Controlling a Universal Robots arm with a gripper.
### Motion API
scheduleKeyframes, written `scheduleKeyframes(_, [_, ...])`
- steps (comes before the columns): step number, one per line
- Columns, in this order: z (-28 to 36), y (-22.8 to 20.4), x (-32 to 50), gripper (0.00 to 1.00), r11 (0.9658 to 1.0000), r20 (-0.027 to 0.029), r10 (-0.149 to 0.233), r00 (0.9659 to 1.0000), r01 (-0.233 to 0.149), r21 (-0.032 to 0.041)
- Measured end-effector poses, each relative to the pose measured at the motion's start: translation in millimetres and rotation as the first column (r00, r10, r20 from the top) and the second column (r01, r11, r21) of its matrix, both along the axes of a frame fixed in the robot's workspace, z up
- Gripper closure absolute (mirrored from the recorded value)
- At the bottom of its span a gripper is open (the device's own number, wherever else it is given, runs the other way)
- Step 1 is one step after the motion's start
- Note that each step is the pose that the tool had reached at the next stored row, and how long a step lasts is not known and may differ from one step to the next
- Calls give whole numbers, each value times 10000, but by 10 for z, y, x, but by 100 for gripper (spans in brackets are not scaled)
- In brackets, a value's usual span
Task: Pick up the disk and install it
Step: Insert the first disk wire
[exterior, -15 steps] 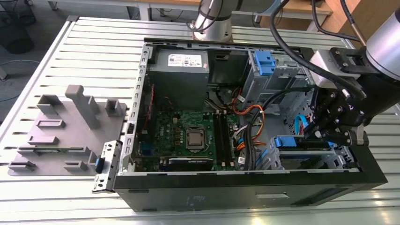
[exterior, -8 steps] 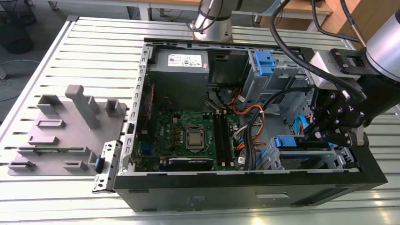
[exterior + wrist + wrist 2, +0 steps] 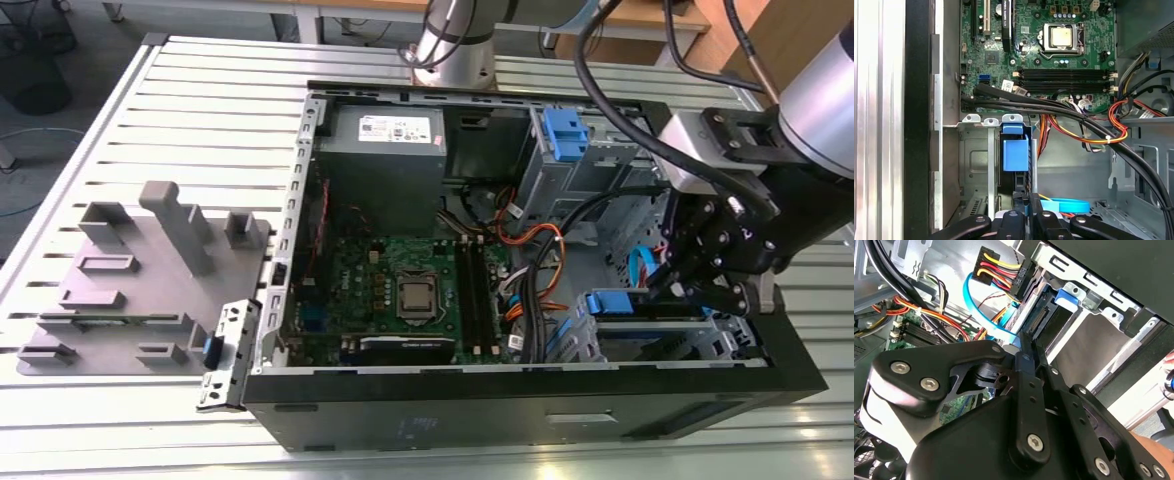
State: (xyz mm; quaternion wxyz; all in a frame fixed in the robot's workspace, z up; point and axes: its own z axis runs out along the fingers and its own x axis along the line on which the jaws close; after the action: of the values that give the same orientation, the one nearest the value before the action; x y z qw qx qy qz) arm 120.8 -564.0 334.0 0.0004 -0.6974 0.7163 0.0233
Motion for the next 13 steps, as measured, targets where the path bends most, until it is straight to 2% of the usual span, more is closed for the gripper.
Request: scheduleKeyframes(13, [-41, 0, 0, 84, 10000, 0, 0, 10000, 0, -3])
